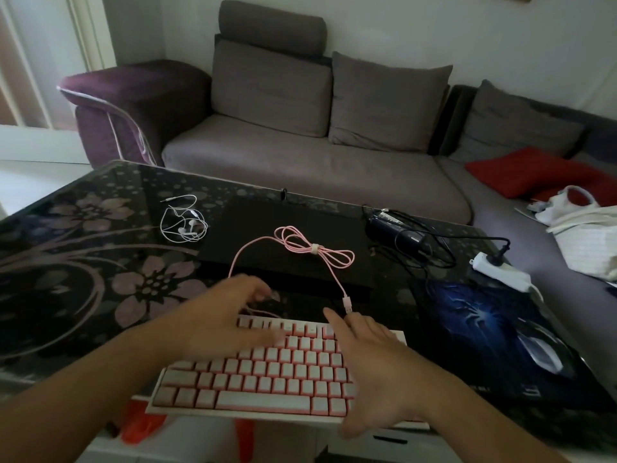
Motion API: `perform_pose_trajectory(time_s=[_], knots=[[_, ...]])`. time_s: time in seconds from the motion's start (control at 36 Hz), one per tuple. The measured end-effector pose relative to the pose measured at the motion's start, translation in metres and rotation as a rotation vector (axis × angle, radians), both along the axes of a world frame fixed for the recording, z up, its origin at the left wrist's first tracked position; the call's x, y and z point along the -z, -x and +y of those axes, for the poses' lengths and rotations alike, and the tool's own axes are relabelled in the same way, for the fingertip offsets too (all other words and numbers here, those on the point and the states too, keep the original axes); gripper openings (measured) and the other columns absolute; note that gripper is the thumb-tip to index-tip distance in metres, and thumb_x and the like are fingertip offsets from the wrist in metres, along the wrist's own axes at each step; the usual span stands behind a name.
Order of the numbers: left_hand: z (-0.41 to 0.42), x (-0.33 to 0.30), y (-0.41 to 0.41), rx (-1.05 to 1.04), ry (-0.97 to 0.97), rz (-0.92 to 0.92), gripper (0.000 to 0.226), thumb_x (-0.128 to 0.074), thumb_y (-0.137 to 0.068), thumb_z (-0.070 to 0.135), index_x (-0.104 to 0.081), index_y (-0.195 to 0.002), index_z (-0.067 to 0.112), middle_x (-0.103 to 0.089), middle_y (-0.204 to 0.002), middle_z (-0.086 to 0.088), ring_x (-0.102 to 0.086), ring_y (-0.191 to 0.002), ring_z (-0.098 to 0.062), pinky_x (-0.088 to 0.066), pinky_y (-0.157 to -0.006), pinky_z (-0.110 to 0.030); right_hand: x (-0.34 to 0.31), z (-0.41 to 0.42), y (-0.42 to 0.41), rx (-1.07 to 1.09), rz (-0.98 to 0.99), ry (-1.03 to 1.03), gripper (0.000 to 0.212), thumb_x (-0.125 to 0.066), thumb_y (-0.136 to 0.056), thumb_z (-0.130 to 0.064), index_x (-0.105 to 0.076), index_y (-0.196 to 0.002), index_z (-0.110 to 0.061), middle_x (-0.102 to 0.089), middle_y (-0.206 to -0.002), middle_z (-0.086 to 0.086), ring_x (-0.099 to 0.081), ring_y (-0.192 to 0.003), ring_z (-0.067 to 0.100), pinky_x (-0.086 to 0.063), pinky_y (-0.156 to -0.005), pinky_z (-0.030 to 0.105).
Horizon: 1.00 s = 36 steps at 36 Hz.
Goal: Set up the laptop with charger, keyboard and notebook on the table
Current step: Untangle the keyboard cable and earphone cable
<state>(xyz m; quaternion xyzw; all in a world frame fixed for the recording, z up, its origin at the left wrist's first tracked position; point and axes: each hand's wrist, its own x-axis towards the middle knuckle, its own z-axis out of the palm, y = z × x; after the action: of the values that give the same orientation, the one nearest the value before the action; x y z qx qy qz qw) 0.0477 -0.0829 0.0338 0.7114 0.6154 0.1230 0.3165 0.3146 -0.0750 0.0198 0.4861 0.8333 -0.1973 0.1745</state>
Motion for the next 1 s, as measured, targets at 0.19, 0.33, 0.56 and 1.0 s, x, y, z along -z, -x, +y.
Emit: perform_pose_trajectory(time_s=[0.19,0.33,0.56,1.0], knots=[[0.043,0.022,0.036,-0.557,-0.076,0.208,0.041,-0.061,-0.096,0.057,-0.057,-0.105,0.017,-0.068,-0.084,-0.004,-0.068,-0.075,-0.017,-0.057,-0.066,-0.033,0.004,0.0,-0.002,0.001,0.018,-0.026,0.149,-0.089,-0.062,-0.063,0.019,-0.162,-0.036,-0.007,-0.164,-0.009,-0.013,-0.153,0.018,-0.018,-0.128,0.043],[0.052,0.028,0.033,-0.347,0.003,-0.14,0.024,-0.058,-0.105,0.021,-0.075,-0.088,0.018,-0.074,-0.075,-0.002,-0.065,-0.067,-0.013,-0.049,-0.065,-0.026,0.003,-0.001,-0.002,-0.007,0.03,-0.071,0.148,-0.088,-0.062,-0.064,0.016,-0.163,-0.034,-0.009,-0.164,-0.009,-0.016,-0.151,0.015,-0.022,-0.126,0.038],[0.051,-0.016,0.007,-0.369,-0.243,-0.55,0.015,-0.059,-0.103,0.021,-0.074,-0.103,0.021,-0.077,-0.087,0.002,-0.072,-0.085,-0.011,-0.052,-0.082,-0.025,0.003,0.006,0.0,0.006,0.083,-0.168,0.143,-0.084,-0.061,-0.069,0.008,-0.164,-0.032,-0.012,-0.16,-0.011,-0.018,-0.147,0.012,-0.024,-0.123,0.035],[0.086,-0.02,0.002,-0.646,-0.026,-1.206,0.023,-0.059,-0.102,0.011,-0.066,-0.12,0.0,-0.074,-0.098,-0.01,-0.071,-0.099,-0.026,-0.057,-0.093,-0.041,0.01,0.025,0.003,0.064,0.122,-0.076,0.145,-0.088,-0.056,-0.067,0.004,-0.164,-0.036,-0.022,-0.146,-0.021,-0.029,-0.134,0.003,-0.034,-0.115,0.03]])
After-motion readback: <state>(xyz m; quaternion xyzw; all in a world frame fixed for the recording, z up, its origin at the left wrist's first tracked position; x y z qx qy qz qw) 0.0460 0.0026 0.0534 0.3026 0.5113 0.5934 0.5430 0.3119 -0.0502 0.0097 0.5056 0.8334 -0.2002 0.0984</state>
